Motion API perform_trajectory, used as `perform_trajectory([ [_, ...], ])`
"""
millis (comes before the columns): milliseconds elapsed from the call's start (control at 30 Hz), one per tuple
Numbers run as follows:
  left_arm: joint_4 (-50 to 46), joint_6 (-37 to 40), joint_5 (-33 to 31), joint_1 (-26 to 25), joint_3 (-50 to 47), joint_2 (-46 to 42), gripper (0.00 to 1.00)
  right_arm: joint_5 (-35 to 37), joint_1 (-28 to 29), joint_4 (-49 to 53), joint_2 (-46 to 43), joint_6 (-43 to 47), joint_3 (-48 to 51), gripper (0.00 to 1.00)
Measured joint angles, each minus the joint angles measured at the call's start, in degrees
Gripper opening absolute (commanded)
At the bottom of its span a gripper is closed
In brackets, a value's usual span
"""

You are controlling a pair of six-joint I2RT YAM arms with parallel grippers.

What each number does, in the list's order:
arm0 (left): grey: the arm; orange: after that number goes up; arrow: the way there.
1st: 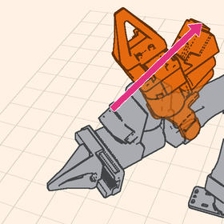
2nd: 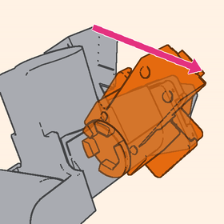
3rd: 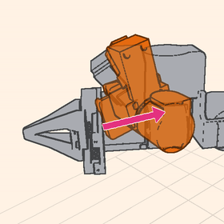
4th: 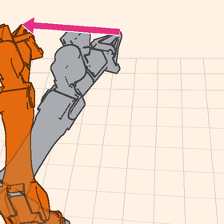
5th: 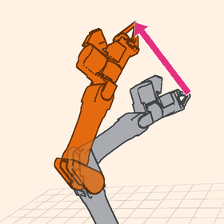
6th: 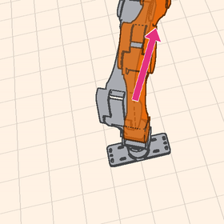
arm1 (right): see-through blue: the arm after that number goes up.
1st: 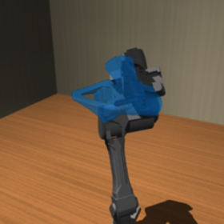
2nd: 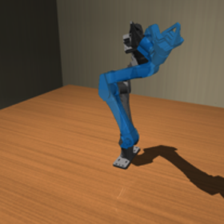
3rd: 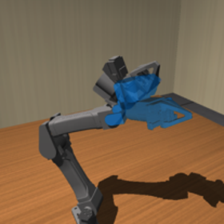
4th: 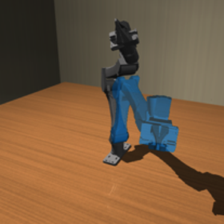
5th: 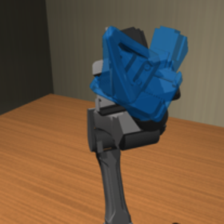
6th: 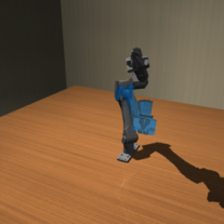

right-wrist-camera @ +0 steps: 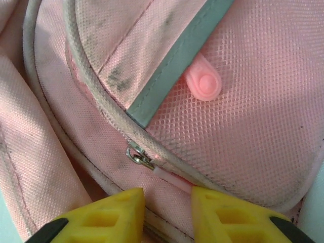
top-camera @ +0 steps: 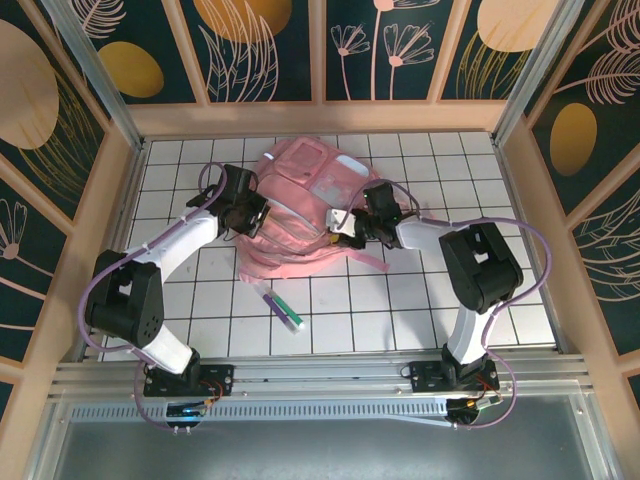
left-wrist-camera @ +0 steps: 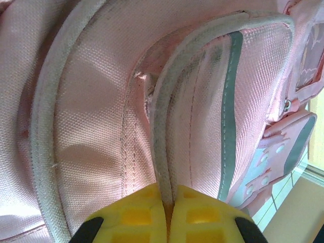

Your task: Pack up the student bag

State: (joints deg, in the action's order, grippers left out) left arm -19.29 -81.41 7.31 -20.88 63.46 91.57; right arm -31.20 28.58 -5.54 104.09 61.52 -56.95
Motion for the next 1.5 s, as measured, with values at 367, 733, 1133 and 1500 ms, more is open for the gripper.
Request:
perform_trajectory([
  [367,1.4,-1.4,-0.1,0.0,-0.9,-1.5,0.0,10.8,4.6,-8.5,0.0,1.2,3.7,0.34],
  [733,4.3,-3.5,0.0,0.3,-4.2,-3.1,0.0,12.9,5.9,-21.5,0.0,-9.6,9.2,0.3],
  [1133,5.8,-4.4,0.0,0.4,-4.9,-3.3,0.0,15.3,7.3,-19.6,1.3,-7.0,7.5,0.0],
  [1500,6.2,-5.1,0.0,0.3,-6.1,-3.7,0.0,8.0,3.1,-13.0,-7.7,-12.1,7.6,0.0],
])
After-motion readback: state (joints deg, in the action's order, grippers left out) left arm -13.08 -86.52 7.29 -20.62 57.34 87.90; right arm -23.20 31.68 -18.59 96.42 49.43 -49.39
